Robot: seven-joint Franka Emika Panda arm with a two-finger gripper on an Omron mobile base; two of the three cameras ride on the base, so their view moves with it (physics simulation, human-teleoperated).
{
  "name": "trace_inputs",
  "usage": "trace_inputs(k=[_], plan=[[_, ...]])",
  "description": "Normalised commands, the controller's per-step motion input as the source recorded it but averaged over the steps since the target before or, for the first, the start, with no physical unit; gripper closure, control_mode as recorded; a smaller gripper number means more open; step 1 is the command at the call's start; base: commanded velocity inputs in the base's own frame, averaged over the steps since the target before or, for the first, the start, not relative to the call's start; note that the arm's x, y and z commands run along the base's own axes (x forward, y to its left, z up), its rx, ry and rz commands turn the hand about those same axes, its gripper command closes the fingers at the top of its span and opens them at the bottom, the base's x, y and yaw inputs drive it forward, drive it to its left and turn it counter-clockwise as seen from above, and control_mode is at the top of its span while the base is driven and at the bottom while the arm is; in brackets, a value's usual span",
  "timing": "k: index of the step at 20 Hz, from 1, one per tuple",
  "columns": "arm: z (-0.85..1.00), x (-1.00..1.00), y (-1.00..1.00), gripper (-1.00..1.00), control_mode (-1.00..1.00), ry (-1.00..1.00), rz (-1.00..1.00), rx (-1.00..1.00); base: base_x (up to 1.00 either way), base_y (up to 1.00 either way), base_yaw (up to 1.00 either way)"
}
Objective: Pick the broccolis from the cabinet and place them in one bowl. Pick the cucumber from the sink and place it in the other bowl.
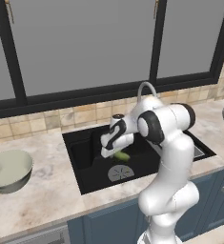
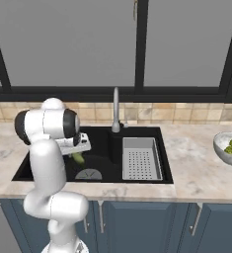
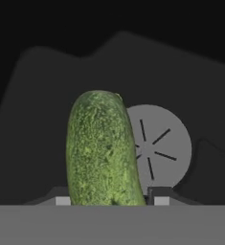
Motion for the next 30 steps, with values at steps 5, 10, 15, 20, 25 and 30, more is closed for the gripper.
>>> trace_inputs(k=[5, 10, 15, 20, 25, 30], plan=[[0.63, -0.43, 0.07, 1.0, -1.0, 0.0, 0.02, 0.0, 0.0, 0.0, 0.0], [0.91, -0.33, 0.09, 1.0, -1.0, 0.0, 0.0, 0.0, 0.0, 0.0, 0.0], [0.92, -0.34, 0.14, 1.0, -1.0, 0.0, 0.0, 0.0, 0.0, 0.0, 0.0], [0.63, -0.25, 0.14, 1.0, -1.0, 0.01, 0.0, 0.0, 0.0, 0.0, 0.0], [0.39, -0.16, 0.03, 1.0, -1.0, 0.0, 0.02, 0.05, 0.0, 0.0, 0.0], [0.15, -0.22, 0.14, 1.0, -1.0, -0.07, 0.07, 0.11, 0.0, 0.0, 0.0]])
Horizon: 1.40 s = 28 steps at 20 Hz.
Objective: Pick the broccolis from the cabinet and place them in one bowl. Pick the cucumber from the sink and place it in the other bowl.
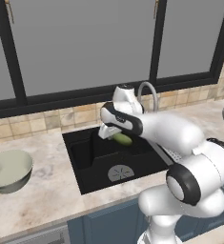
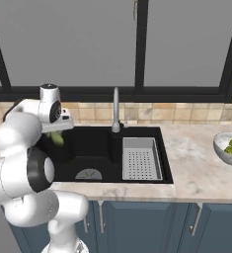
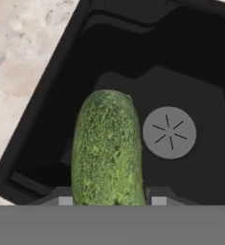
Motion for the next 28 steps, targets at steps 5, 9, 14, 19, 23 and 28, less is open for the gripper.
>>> trace_inputs(k=[5, 9, 14, 19, 23, 28], plan=[[0.23, -0.26, 0.53, 1.0, -1.0, -0.03, 0.11, 0.03, 0.0, 0.0, 0.0], [0.47, -0.13, 0.74, 1.0, -1.0, 0.0, 0.07, -0.05, 0.0, 0.0, 0.0], [0.65, -0.1, 0.96, 1.0, -1.0, 0.03, 0.01, -0.06, 0.0, 0.0, 0.0], [0.45, -0.05, 0.99, 1.0, -1.0, 0.06, 0.02, -0.06, 0.0, 0.0, 0.0], [0.35, -0.07, 1.0, 1.0, -1.0, 0.04, 0.03, -0.03, 0.0, 0.0, 0.0], [0.19, -0.01, 0.94, 1.0, -1.0, 0.0, 0.03, -0.03, 0.0, 0.0, 0.0]])
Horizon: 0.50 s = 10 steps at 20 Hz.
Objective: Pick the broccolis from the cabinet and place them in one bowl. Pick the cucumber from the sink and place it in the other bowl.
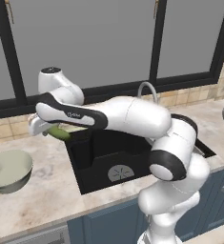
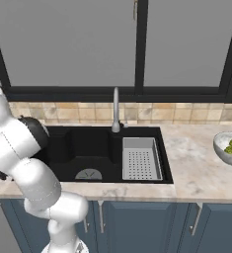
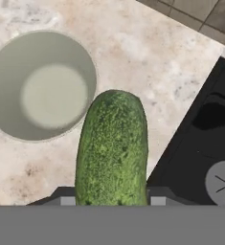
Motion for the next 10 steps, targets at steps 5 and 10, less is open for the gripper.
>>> trace_inputs(k=[5, 10], plan=[[-0.14, -0.25, 0.81, 1.0, -1.0, -0.03, 0.02, -0.09, 0.0, 0.0, 0.0], [-0.05, -0.41, 0.45, 1.0, -1.0, -0.17, 0.02, -0.07, 0.0, 0.0, 0.0]])
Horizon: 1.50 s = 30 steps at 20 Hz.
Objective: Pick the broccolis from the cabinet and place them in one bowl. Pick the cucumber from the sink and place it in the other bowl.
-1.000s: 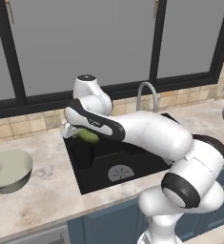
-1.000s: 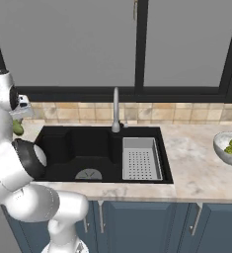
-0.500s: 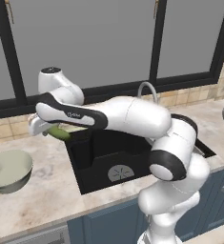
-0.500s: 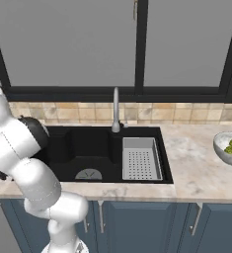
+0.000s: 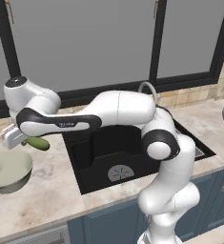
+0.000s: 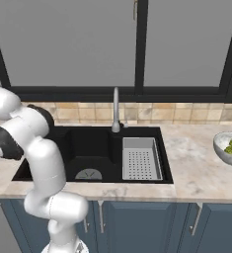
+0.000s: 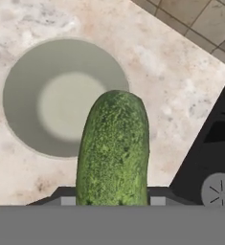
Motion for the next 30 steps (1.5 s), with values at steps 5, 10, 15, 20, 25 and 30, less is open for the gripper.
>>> trace_inputs(k=[5, 10, 15, 20, 25, 30], plan=[[0.04, -0.16, 0.34, 1.0, -1.0, -0.12, 0.0, -0.01, 0.0, 0.0, 0.0], [0.06, 0.0, 0.16, 1.0, -1.0, -0.05, 0.0, 0.0, 0.0, 0.0, 0.0], [-0.15, 0.04, -0.02, 1.0, -1.0, 0.05, 0.02, 0.01, 0.0, 0.0, 0.0], [-0.6, 0.01, -0.11, 1.0, -1.0, 0.17, 0.15, 0.0, 0.0, 0.0, 0.0], [-0.1, 0.0, 0.0, 1.0, -1.0, -0.06, 0.14, 0.12, 0.0, 0.0, 0.0], [0.0, 0.0, 0.0, 1.0, -1.0, -0.06, 0.08, 0.13, 0.0, 0.0, 0.0]])
